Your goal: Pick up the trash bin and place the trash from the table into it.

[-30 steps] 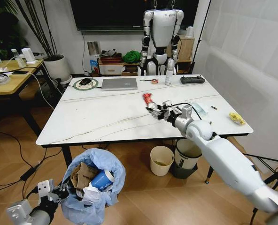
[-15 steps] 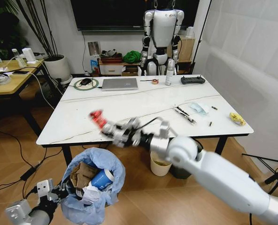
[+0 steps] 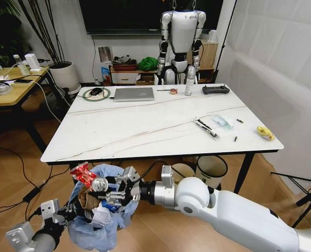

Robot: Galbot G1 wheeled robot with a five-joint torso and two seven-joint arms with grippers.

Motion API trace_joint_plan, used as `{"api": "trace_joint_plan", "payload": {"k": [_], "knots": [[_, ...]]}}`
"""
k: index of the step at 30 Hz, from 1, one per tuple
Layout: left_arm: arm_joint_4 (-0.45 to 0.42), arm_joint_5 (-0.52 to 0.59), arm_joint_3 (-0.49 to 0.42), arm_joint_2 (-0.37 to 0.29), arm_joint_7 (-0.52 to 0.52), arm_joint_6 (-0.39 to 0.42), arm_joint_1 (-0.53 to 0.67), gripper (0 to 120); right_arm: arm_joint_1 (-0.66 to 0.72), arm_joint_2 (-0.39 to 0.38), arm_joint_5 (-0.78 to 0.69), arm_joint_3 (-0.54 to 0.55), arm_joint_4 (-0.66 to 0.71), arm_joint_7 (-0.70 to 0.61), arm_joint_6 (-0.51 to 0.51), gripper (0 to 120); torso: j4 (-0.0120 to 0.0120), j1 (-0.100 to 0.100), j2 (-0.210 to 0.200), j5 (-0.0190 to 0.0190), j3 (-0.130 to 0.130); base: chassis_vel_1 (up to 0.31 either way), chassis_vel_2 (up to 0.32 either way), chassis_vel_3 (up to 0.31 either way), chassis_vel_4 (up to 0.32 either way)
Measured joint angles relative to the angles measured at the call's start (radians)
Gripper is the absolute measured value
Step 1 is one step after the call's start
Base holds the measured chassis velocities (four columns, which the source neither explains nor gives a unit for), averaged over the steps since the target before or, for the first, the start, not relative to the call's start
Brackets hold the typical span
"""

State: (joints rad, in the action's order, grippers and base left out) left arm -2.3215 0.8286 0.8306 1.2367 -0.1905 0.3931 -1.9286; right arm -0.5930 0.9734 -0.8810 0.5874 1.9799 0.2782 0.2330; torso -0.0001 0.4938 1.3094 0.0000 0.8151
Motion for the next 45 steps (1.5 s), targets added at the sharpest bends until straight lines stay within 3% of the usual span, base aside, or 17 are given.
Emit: {"api": "trace_joint_plan", "payload": {"k": [14,19,24,29,33,40,45], "knots": [[-0.001,0.005,0.000,0.000,-0.002,0.002,0.004,0,-0.040,-0.004,0.063,0.021,-0.004,-0.010,-0.007,43,0.0001,0.000,0.000,0.0000,0.000,0.000,0.000,0.000,0.000],[-0.001,0.006,-0.001,-0.001,-0.004,0.004,0.005,0,-0.039,-0.006,0.070,0.012,-0.003,-0.013,-0.011,57,0.0000,0.000,0.000,0.0000,0.000,0.000,0.000,0.000,0.000],[0.000,0.007,-0.003,-0.001,-0.005,0.004,0.008,0,-0.038,-0.010,0.072,0.005,-0.002,-0.014,-0.015,81,0.0000,0.000,0.000,0.0000,0.000,0.000,0.000,0.000,0.000],[0.003,0.007,-0.005,-0.001,-0.005,0.004,0.009,0,-0.038,-0.009,0.073,-0.001,0.002,-0.018,-0.016,97,0.0000,0.000,0.000,0.0000,0.000,0.000,0.000,0.000,0.000],[0.005,0.007,-0.007,-0.002,-0.005,0.005,0.009,0,-0.036,-0.008,0.069,-0.021,0.011,-0.024,-0.016,100,0.0001,0.000,0.000,0.0000,0.000,0.000,0.000,0.000,0.000],[0.010,0.004,-0.016,-0.005,-0.003,0.004,0.007,0,-0.038,-0.001,0.047,-0.140,0.014,-0.049,-0.012,100,0.0001,0.000,0.000,0.0000,0.000,0.000,0.000,0.000,0.000],[0.018,-0.002,-0.028,-0.012,0.002,0.000,0.010,0,-0.070,0.000,0.022,-0.300,-0.007,-0.103,0.009,100,0.0002,0.000,0.000,0.0001,0.000,0.000,0.000,0.000,0.000]]}}
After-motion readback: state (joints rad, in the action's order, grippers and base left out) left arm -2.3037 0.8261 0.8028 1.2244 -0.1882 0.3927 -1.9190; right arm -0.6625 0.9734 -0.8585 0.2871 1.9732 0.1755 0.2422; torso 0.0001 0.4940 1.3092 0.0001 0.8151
